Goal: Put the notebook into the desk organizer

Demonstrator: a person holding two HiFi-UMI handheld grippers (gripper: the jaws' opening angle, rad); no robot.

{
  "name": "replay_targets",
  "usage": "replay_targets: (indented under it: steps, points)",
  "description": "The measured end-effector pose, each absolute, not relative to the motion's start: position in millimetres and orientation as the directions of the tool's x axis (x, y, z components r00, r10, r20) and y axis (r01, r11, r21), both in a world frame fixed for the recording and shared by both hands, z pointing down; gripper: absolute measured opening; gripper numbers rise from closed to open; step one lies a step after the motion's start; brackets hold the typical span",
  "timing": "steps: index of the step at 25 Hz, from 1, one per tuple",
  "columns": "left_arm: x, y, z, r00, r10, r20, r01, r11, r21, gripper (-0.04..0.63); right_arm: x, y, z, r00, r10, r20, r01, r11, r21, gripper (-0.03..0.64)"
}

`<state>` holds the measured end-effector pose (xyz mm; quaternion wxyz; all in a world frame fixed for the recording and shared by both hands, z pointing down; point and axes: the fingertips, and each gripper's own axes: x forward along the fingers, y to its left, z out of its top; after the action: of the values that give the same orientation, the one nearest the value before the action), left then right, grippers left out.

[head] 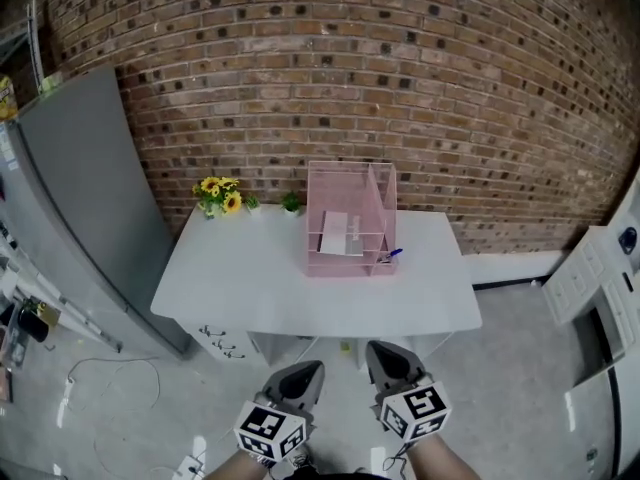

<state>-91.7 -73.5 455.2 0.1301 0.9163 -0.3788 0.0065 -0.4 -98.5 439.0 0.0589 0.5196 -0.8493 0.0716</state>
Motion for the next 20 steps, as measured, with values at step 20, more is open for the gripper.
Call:
replay_targets:
  steps: [20]
  points:
    - [5, 55, 459, 0.573, -0.802, 0.166, -0.817, -0.545, 0.19, 0.005, 91, 12, 457, -0.606, -0.777, 0.171, -0.796, 0.593, -0.122, 0.003]
